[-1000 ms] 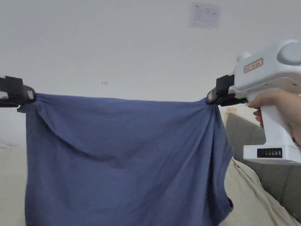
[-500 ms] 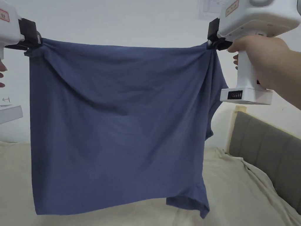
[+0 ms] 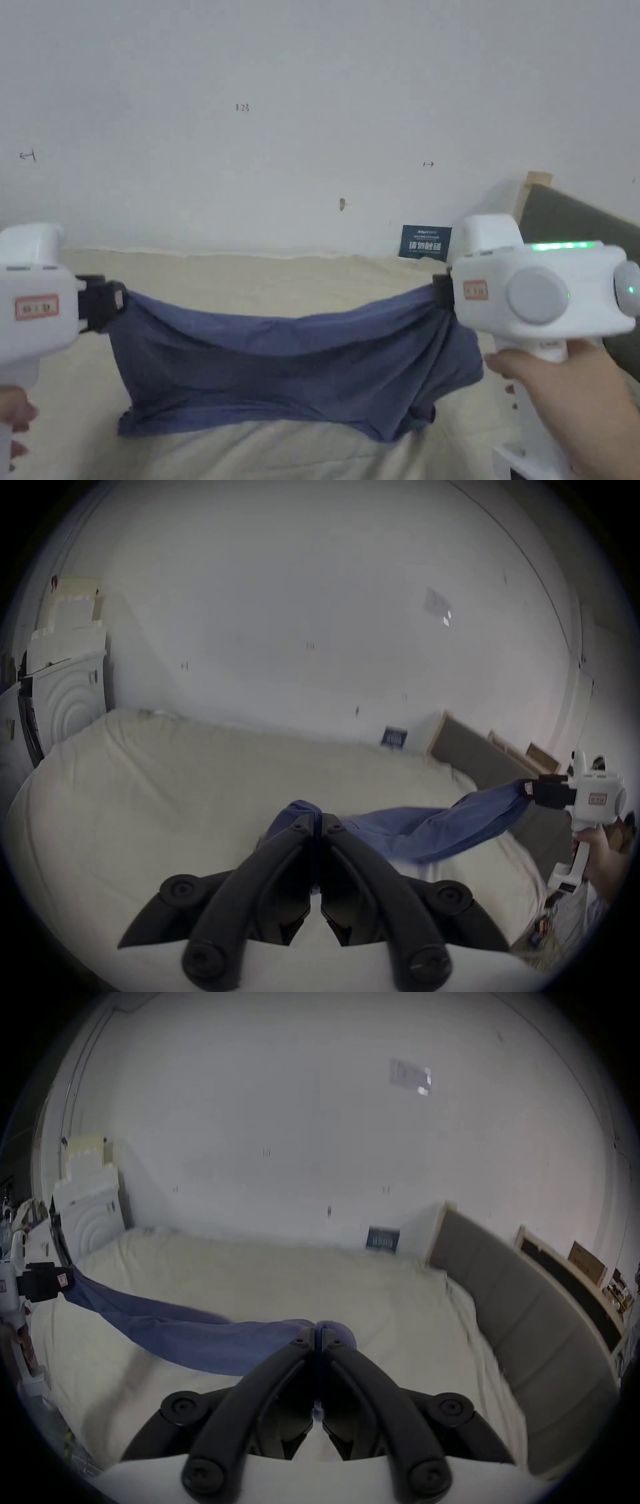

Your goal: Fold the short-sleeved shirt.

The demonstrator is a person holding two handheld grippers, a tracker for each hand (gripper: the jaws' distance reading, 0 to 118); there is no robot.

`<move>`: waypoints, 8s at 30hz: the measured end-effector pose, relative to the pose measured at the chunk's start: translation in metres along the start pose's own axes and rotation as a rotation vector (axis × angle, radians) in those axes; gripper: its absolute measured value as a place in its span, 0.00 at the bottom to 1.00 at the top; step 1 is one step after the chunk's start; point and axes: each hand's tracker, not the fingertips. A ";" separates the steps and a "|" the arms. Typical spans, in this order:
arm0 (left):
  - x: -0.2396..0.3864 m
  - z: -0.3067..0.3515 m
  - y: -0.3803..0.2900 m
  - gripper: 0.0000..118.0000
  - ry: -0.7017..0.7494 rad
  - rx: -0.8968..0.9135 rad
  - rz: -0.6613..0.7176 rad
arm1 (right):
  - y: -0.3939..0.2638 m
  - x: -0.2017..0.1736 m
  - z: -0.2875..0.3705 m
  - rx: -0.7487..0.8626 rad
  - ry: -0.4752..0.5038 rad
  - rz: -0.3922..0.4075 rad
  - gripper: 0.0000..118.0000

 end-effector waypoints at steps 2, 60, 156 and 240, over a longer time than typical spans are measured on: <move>0.005 0.014 -0.049 0.02 -0.030 -0.028 -0.058 | -0.058 -0.001 0.015 0.008 0.037 -0.018 0.02; 0.002 0.142 -0.196 0.00 -0.001 -0.138 0.099 | -0.063 0.002 0.015 -0.285 0.289 -0.145 0.00; 0.022 0.081 0.128 0.10 -0.011 -0.217 -0.070 | 0.051 0.152 0.114 -0.075 0.301 -0.354 0.01; -0.076 0.069 -0.223 0.10 -0.026 -0.659 0.040 | -0.303 0.120 0.087 -0.597 0.087 -0.185 0.01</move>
